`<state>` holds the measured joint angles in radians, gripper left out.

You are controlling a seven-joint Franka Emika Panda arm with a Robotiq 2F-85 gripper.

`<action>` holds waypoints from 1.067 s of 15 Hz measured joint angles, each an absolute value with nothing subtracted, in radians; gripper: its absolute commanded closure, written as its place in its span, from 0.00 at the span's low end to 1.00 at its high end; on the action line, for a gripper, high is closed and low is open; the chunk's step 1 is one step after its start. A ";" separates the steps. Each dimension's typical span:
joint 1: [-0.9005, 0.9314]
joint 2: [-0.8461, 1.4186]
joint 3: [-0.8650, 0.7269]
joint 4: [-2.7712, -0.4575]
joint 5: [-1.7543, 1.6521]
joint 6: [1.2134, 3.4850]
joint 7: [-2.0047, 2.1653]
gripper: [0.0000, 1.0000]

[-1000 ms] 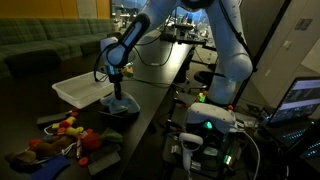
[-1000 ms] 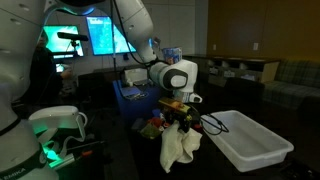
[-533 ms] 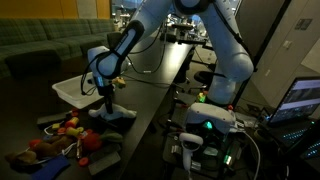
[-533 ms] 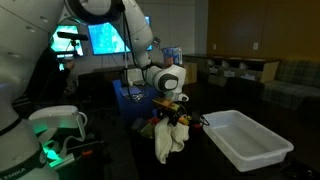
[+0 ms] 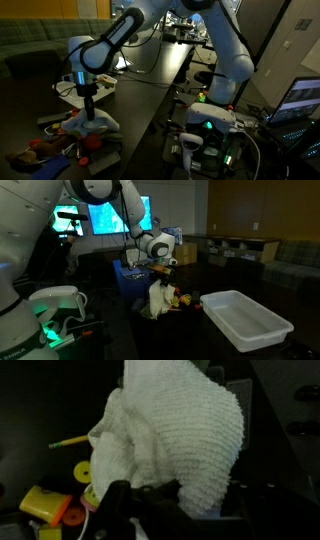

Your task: Use the towel to sweep the things on the table to the left and then put the towel in the white bin

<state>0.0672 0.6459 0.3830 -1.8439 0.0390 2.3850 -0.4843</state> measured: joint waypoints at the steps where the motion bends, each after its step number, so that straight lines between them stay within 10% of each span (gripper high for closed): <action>1: 0.067 0.641 0.384 -1.834 0.045 2.384 -0.491 0.96; 16: -0.098 0.397 0.311 -1.899 0.171 2.332 -0.635 0.96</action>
<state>-0.0975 0.3973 0.3114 -1.8989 0.1714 2.3320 -0.6354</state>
